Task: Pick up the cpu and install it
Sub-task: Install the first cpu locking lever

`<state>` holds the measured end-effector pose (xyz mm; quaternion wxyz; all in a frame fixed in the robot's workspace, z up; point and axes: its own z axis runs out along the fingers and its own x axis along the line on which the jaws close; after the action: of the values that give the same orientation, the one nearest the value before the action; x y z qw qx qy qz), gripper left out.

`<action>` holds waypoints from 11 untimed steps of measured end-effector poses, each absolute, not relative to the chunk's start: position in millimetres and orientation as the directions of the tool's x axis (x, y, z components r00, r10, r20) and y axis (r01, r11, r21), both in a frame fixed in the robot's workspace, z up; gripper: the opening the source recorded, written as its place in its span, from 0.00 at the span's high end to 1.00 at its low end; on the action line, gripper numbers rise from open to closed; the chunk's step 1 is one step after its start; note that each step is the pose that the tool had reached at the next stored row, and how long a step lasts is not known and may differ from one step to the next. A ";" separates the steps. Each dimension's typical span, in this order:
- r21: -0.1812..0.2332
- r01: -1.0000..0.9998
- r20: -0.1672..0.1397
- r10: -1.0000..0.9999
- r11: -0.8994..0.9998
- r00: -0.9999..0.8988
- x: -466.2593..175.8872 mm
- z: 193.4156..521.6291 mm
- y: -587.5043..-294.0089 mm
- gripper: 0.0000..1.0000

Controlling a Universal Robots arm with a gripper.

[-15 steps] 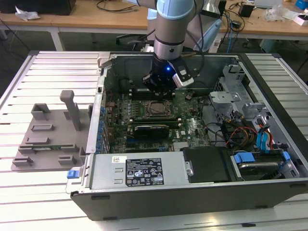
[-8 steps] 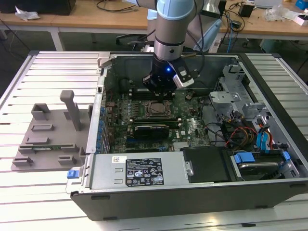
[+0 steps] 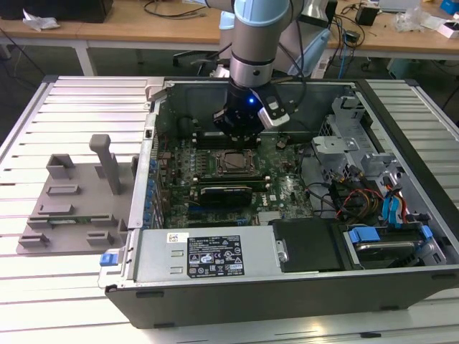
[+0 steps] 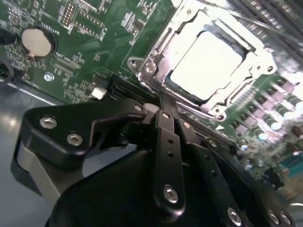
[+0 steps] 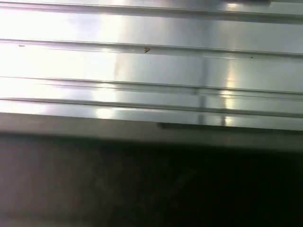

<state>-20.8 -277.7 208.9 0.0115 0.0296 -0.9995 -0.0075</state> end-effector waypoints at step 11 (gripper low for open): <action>-0.059 -0.059 0.026 -0.058 0.996 -0.998 -20.9 210.8 -303.9 0.89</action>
<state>-20.9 -303.9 210.8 0.0123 0.0292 -0.9990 0.0301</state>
